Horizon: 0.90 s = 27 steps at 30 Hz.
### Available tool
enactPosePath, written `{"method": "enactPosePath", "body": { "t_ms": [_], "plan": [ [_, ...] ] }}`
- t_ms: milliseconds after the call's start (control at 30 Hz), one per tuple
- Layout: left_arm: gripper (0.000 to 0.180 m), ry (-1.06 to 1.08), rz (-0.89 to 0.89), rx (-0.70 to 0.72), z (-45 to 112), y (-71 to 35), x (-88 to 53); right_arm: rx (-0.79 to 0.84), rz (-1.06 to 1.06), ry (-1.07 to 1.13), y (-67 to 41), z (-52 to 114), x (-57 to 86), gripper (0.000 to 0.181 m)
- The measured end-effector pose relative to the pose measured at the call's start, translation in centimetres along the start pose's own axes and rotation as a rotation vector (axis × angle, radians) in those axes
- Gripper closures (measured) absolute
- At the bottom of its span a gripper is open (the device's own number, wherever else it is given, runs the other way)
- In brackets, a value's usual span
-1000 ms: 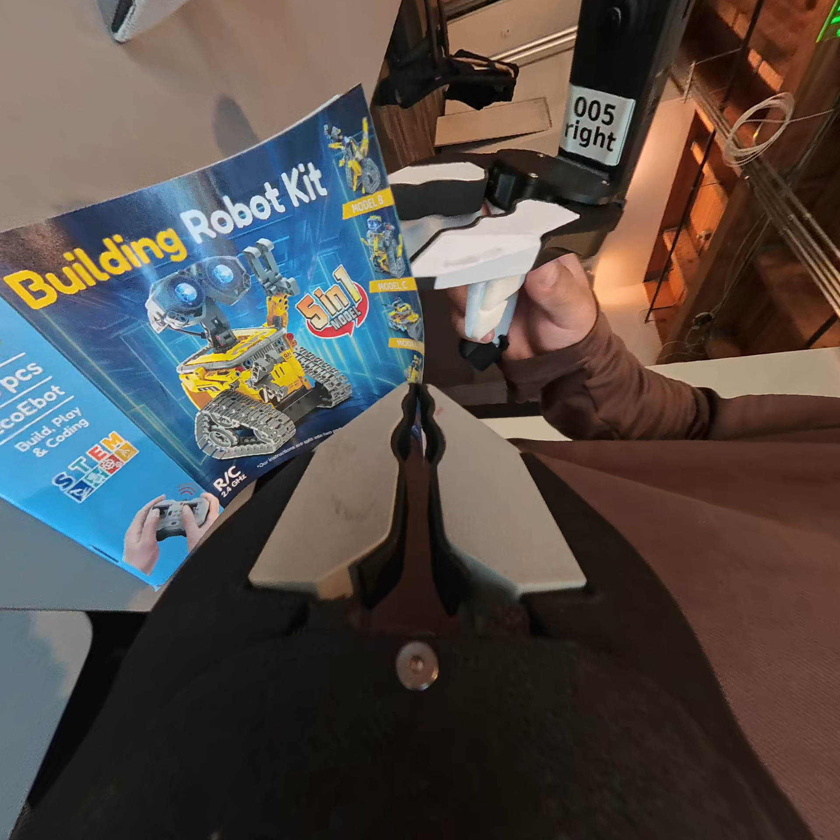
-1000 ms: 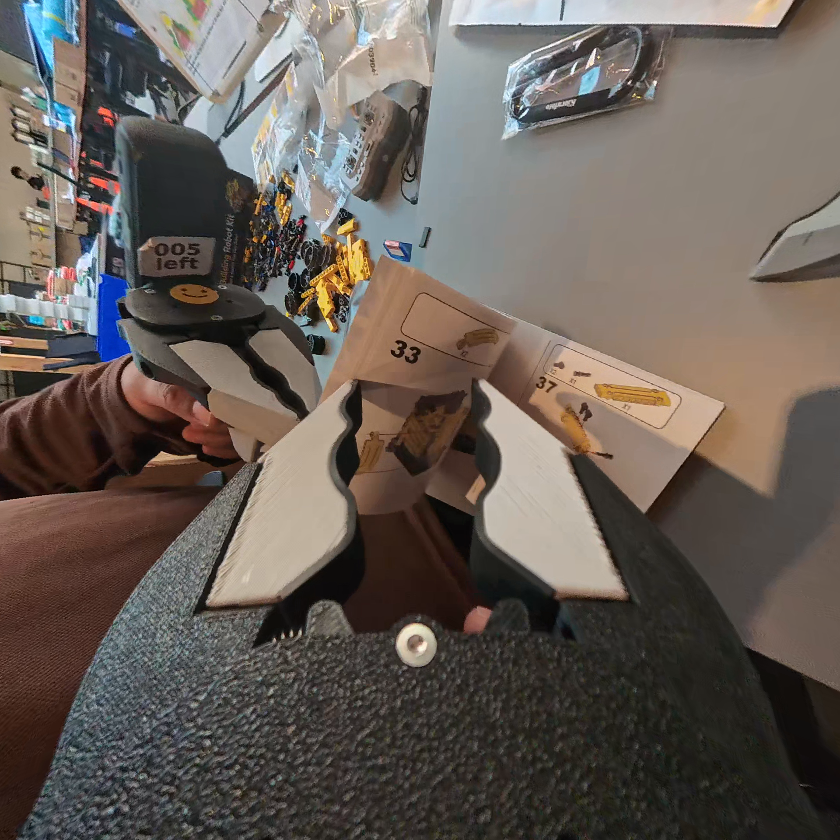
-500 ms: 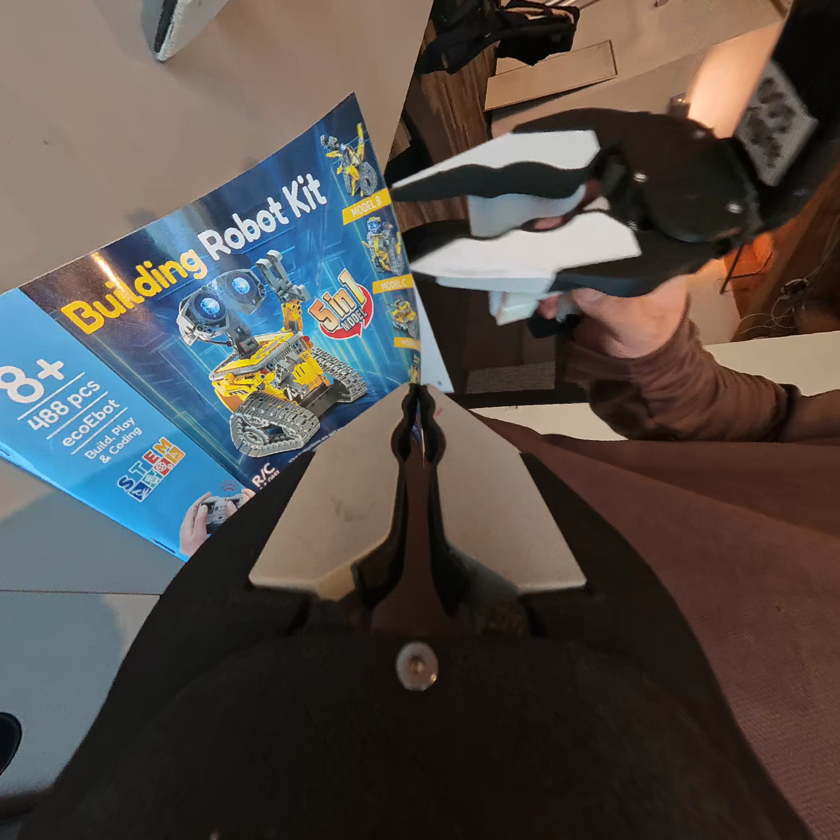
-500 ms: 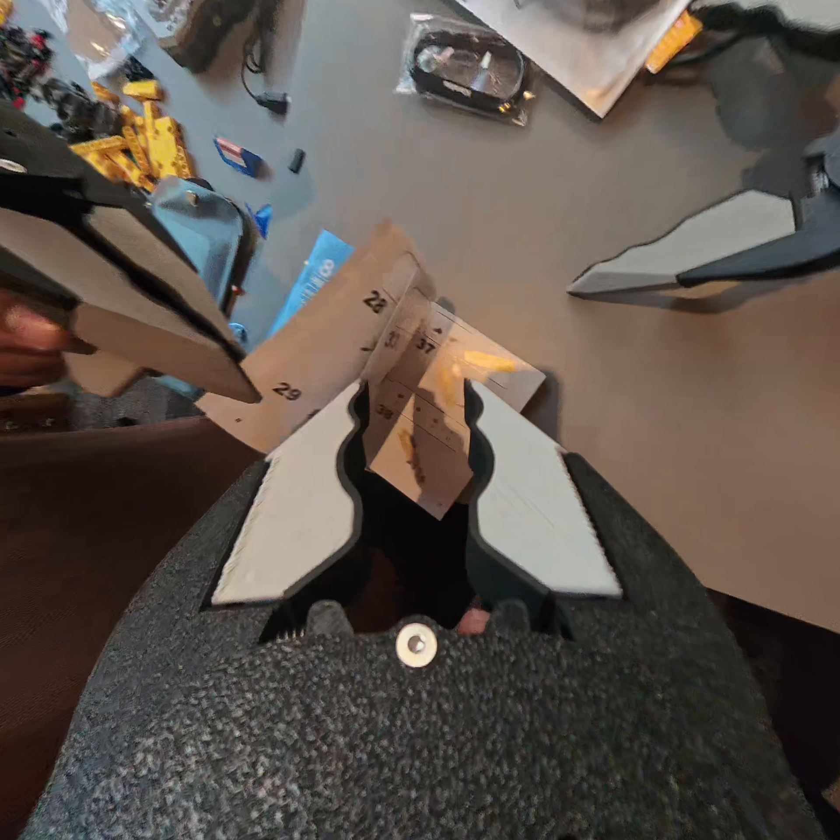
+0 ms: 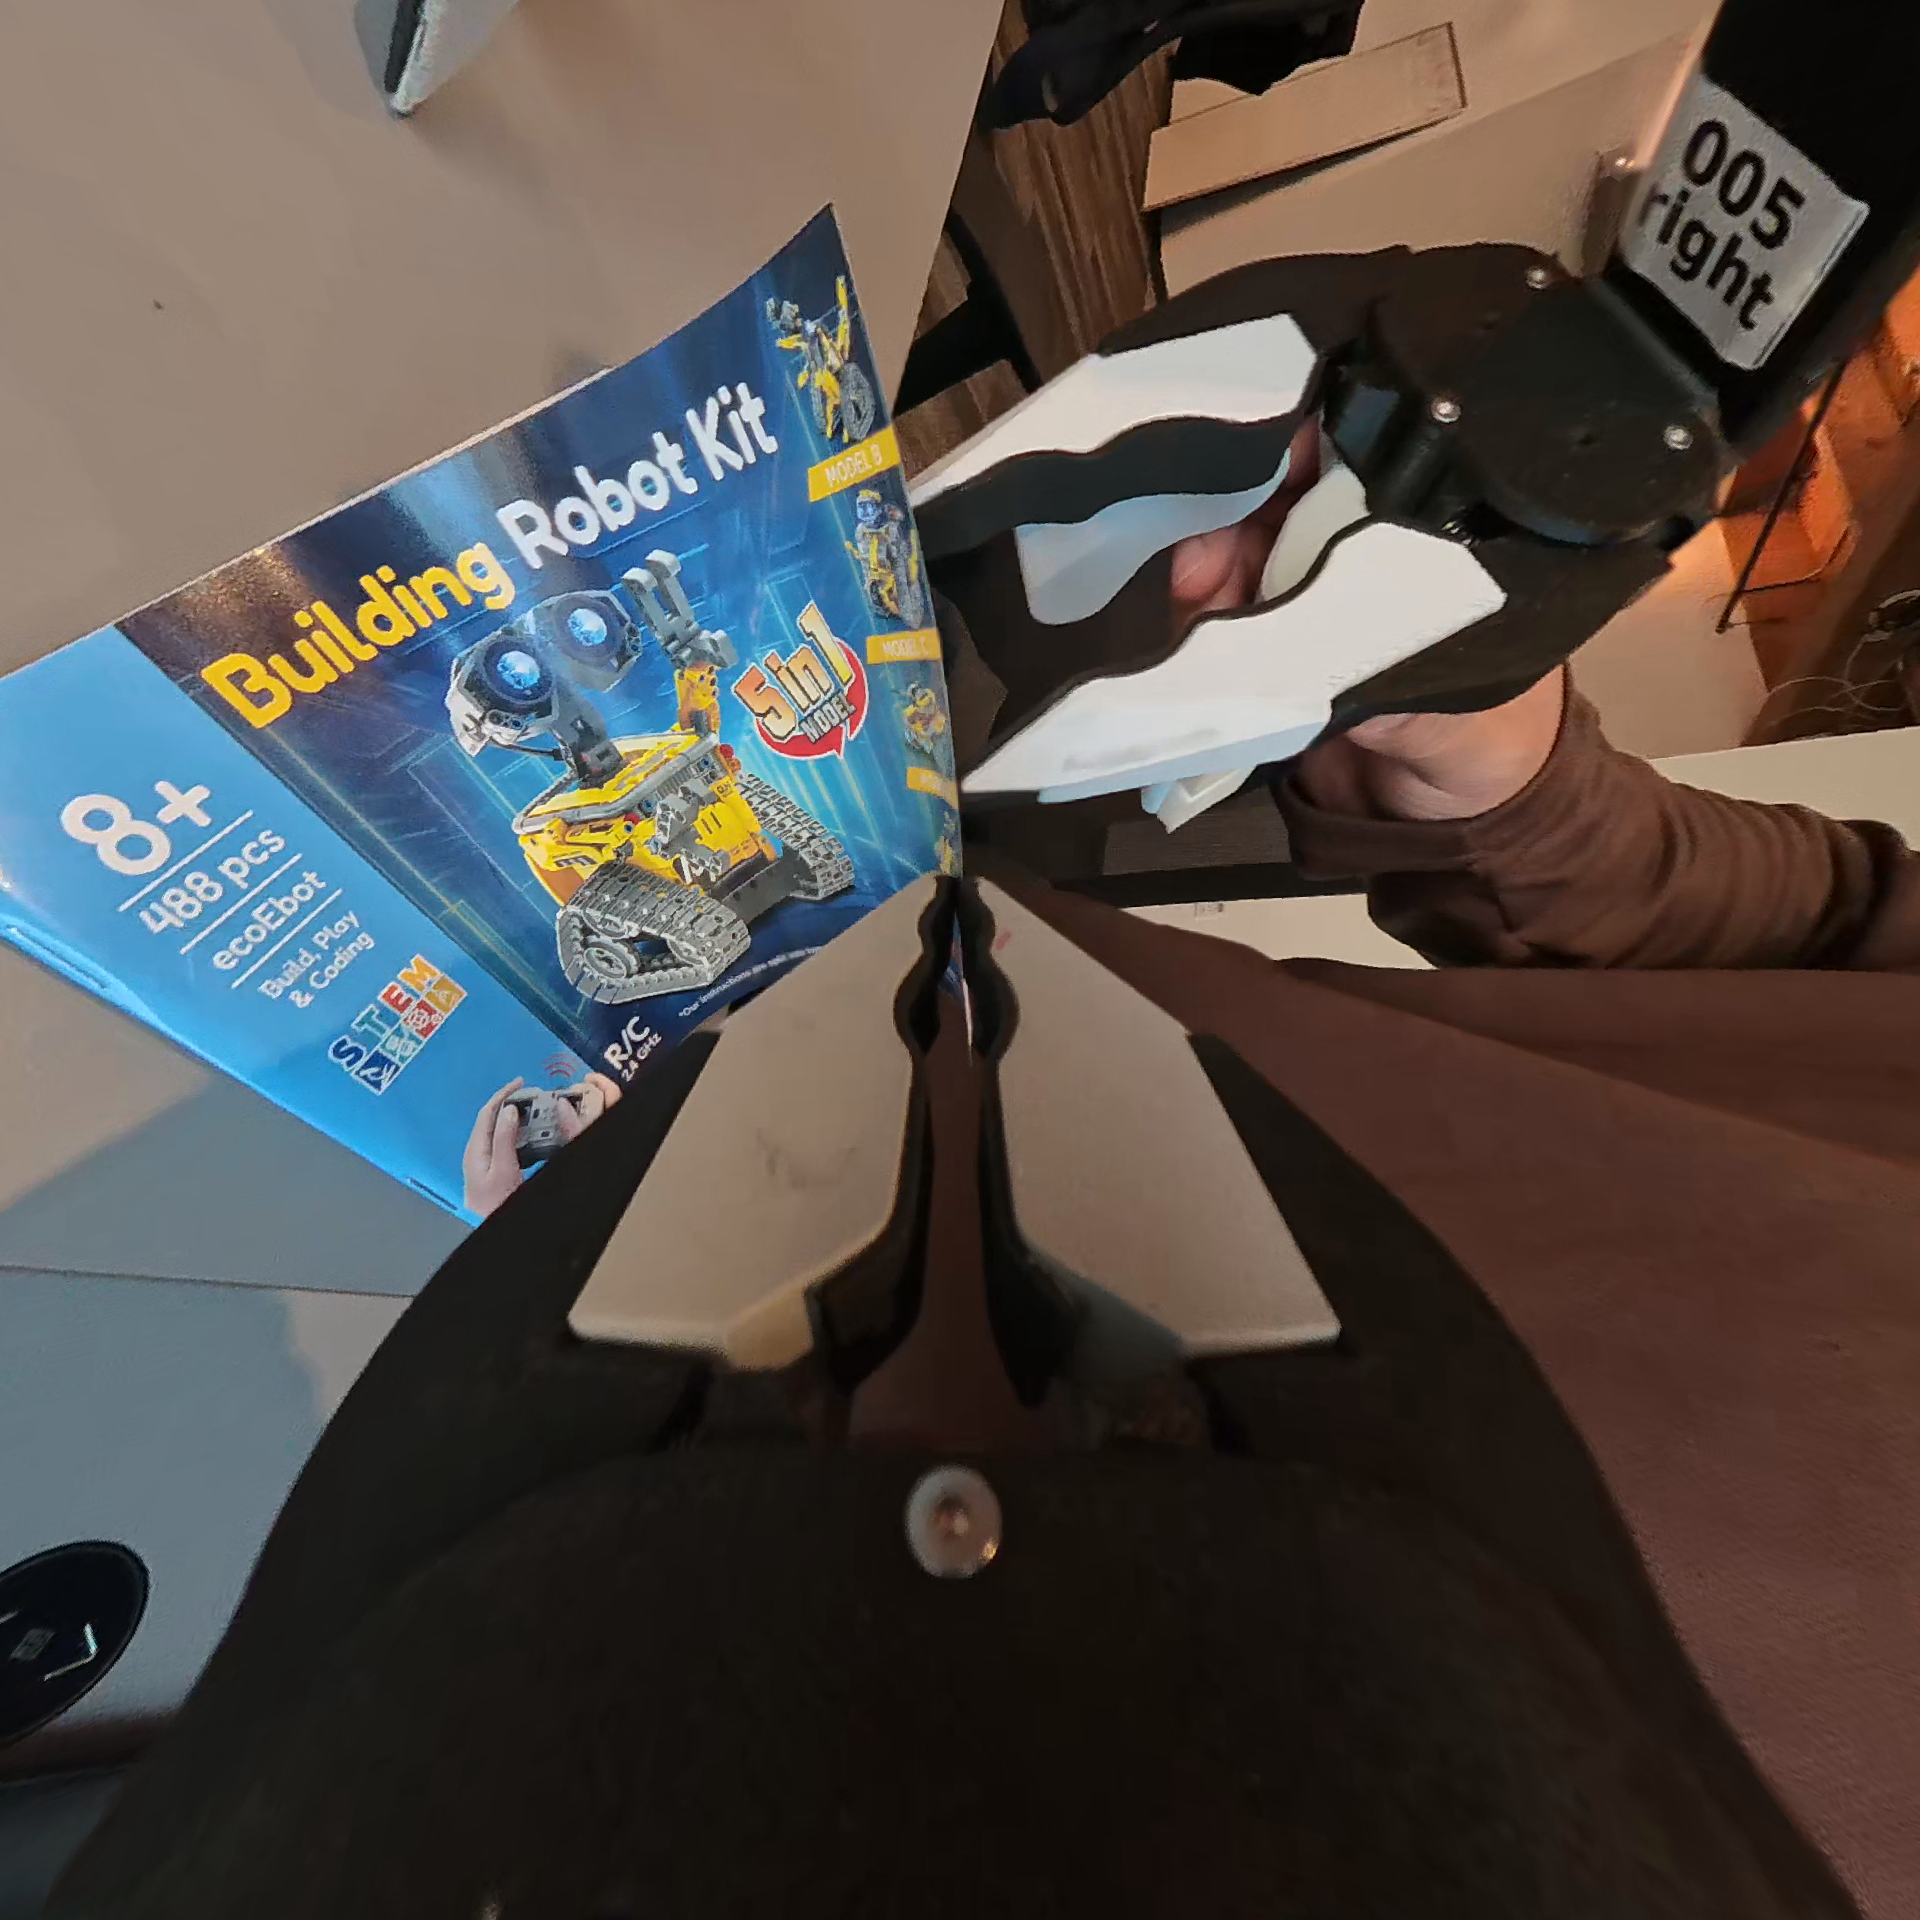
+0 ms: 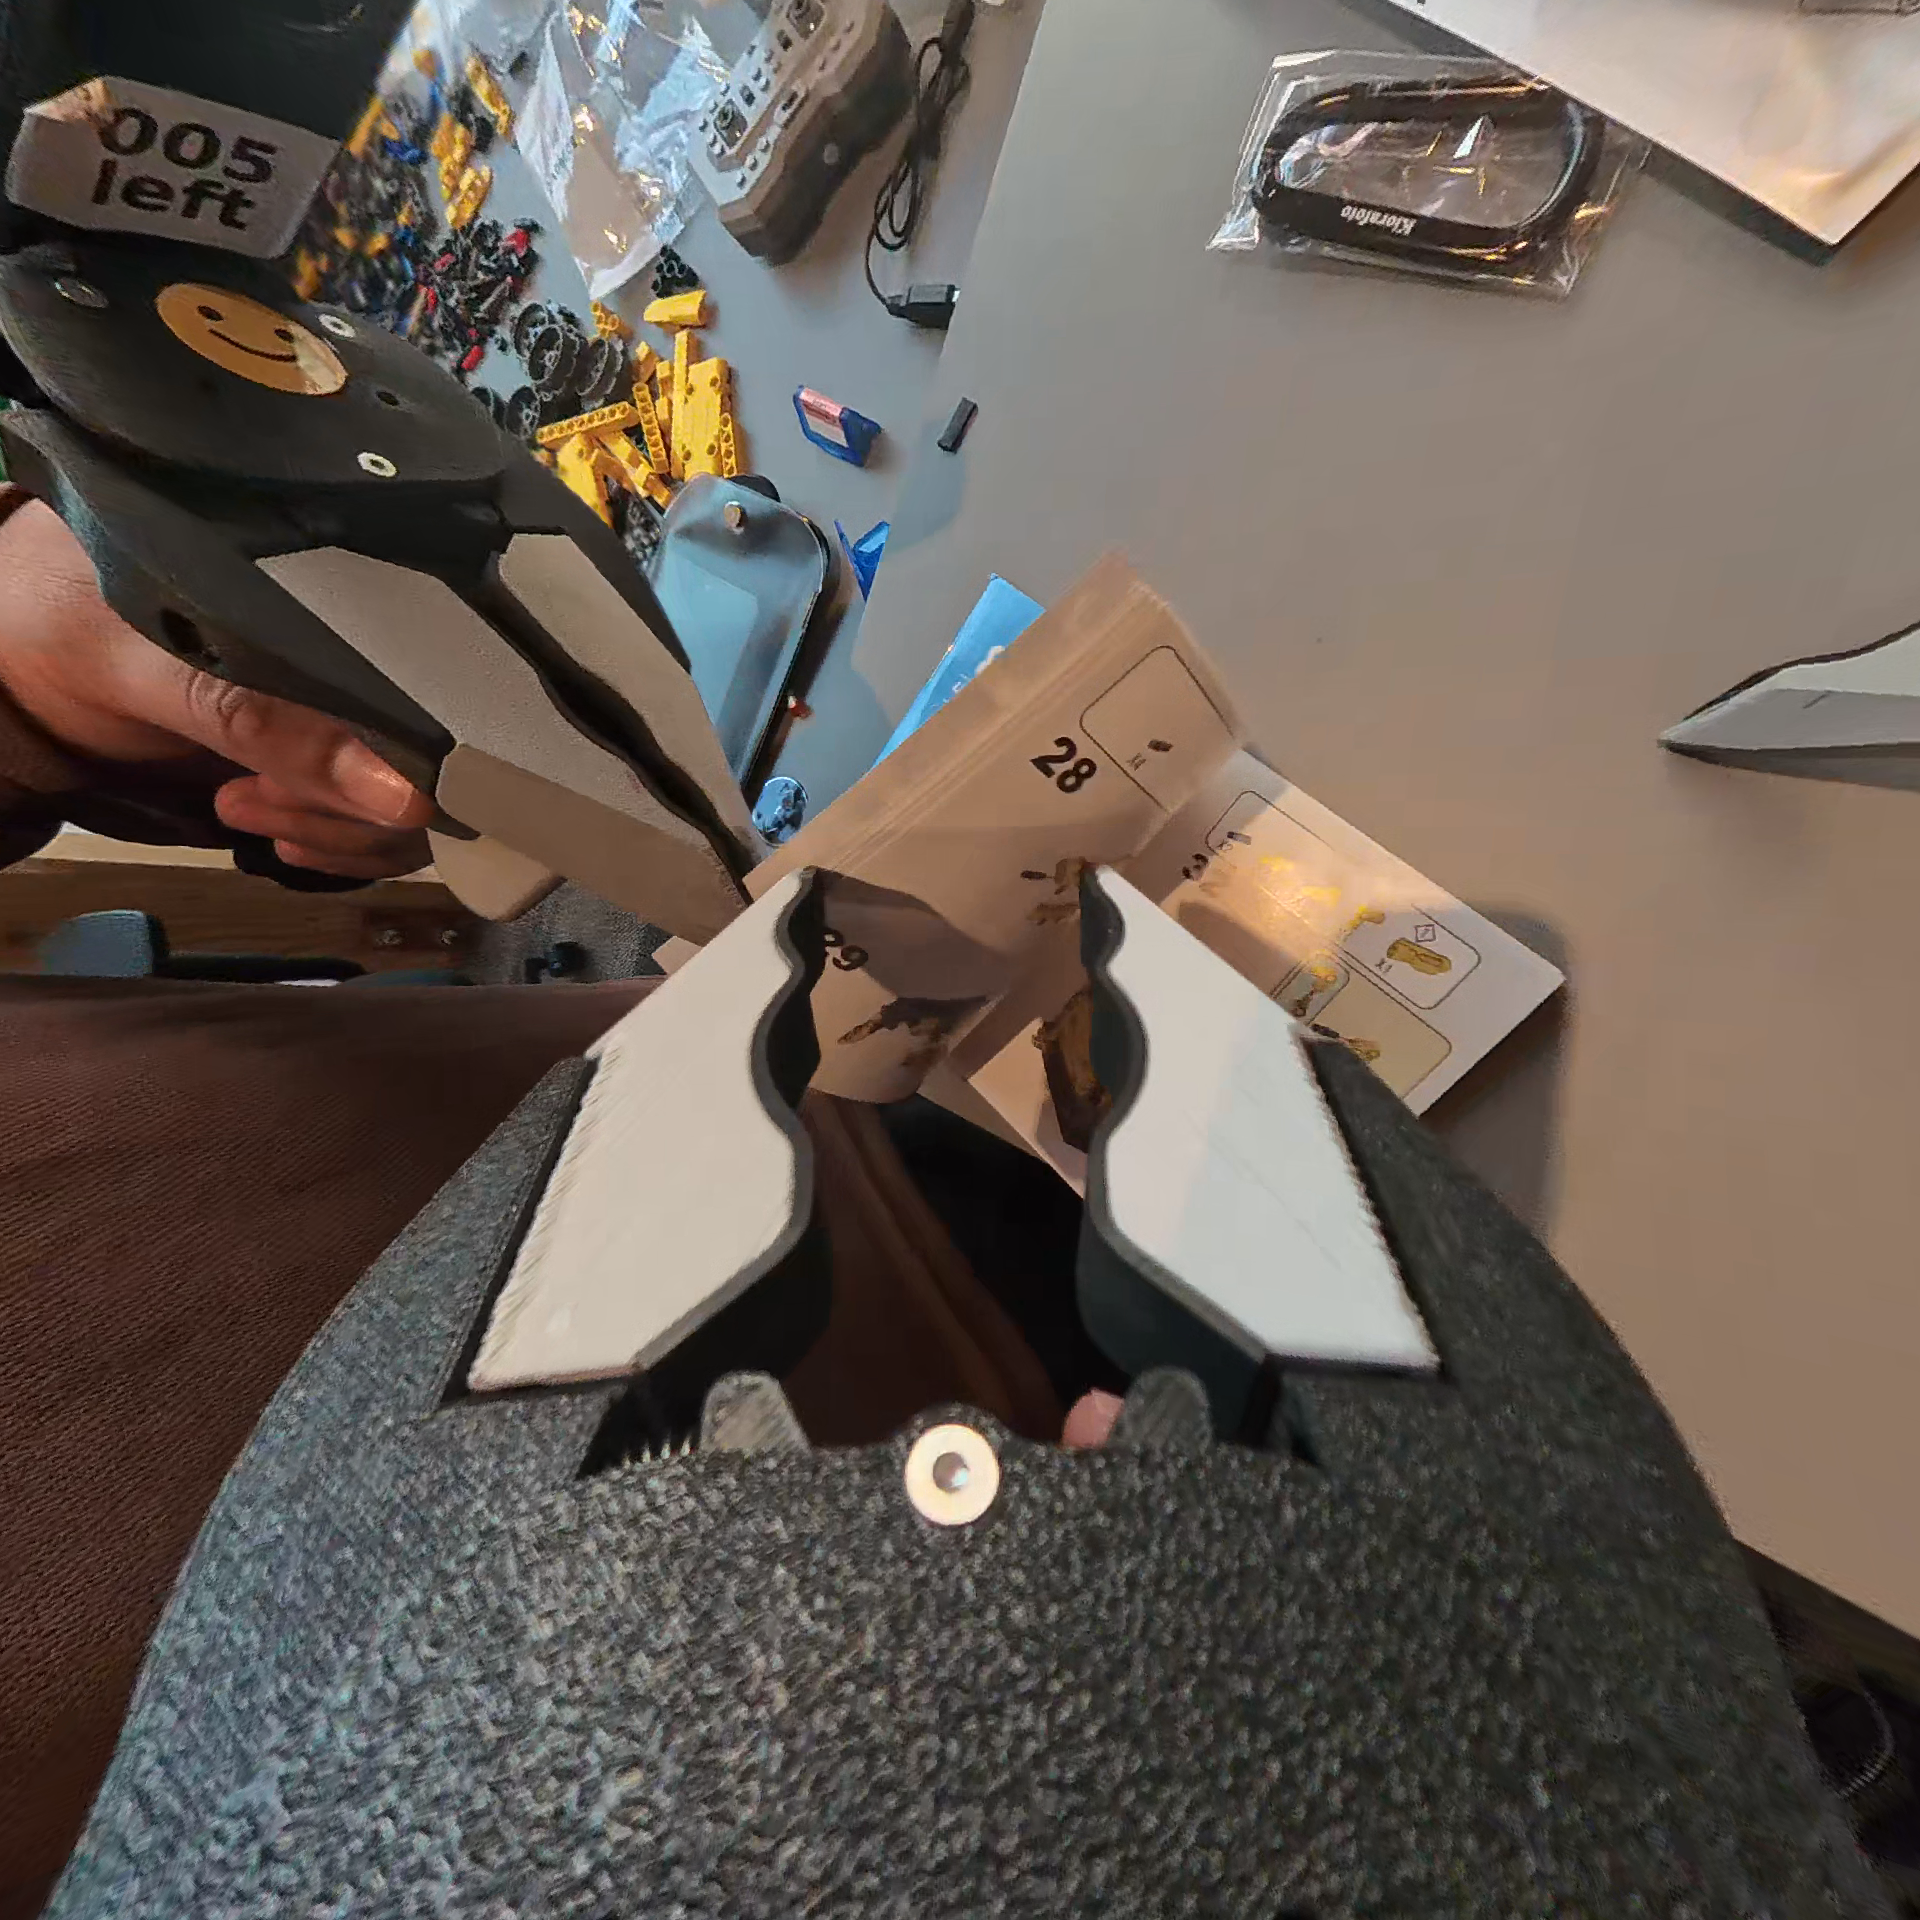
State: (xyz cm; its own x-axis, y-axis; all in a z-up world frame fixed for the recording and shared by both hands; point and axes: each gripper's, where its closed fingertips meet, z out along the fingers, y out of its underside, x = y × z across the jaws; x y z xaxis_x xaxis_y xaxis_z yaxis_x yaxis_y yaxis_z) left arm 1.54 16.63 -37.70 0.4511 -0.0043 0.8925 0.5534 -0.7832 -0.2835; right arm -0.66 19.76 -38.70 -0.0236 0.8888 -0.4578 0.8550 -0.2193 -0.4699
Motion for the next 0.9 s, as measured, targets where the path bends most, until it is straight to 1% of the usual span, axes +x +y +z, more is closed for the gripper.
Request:
{"method": "enactPosePath", "body": {
  "t_ms": [167,200,233,333,467,533,600,700,733,833,900],
  "plan": [
    [0.180,-0.001,-0.027,0.018,-0.3,0.0,-0.3,-0.004,-0.010,0.003,0.0,0.2,0.2,0.131],
    [0.180,0.000,-0.030,0.020,-0.3,0.0,-0.4,-0.013,-0.018,0.022,0.2,0.2,0.5,0.136],
    [0.180,0.005,-0.033,0.024,-0.4,-0.1,-0.3,-0.031,-0.037,0.054,0.5,0.2,1.1,0.141],
    [0.180,0.004,-0.039,0.034,-0.6,-0.2,-0.4,-0.068,-0.067,0.096,1.6,0.4,2.0,0.141],
    [0.180,0.002,-0.040,0.034,-0.6,-0.3,-0.6,-0.158,-0.041,0.199,4.0,0.7,5.1,0.143],
    [0.180,0.006,-0.045,0.038,-0.6,-0.3,-0.5,-0.121,-0.002,0.176,3.4,0.1,4.9,0.143],
    [0.180,0.007,-0.038,0.033,-0.5,-0.2,-0.4,-0.052,0.014,0.123,1.8,-0.8,3.6,0.141],
    [0.180,0.009,-0.036,0.025,-0.3,0.1,-0.3,0.011,0.013,0.023,-0.4,-1.2,1.1,0.132],
    [0.180,0.012,-0.038,0.024,-0.2,0.1,-0.3,0.013,0.018,0.012,-0.7,-1.1,0.6,0.128],
    [0.180,0.018,-0.031,0.020,0.0,0.2,-0.1,-0.029,-0.002,0.057,-0.6,-0.1,1.1,0.126],
    [0.180,-0.003,-0.017,0.011,0.0,0.3,-0.3,-0.033,0.014,0.047,-0.5,0.3,1.2,0.123]
  ]
}}
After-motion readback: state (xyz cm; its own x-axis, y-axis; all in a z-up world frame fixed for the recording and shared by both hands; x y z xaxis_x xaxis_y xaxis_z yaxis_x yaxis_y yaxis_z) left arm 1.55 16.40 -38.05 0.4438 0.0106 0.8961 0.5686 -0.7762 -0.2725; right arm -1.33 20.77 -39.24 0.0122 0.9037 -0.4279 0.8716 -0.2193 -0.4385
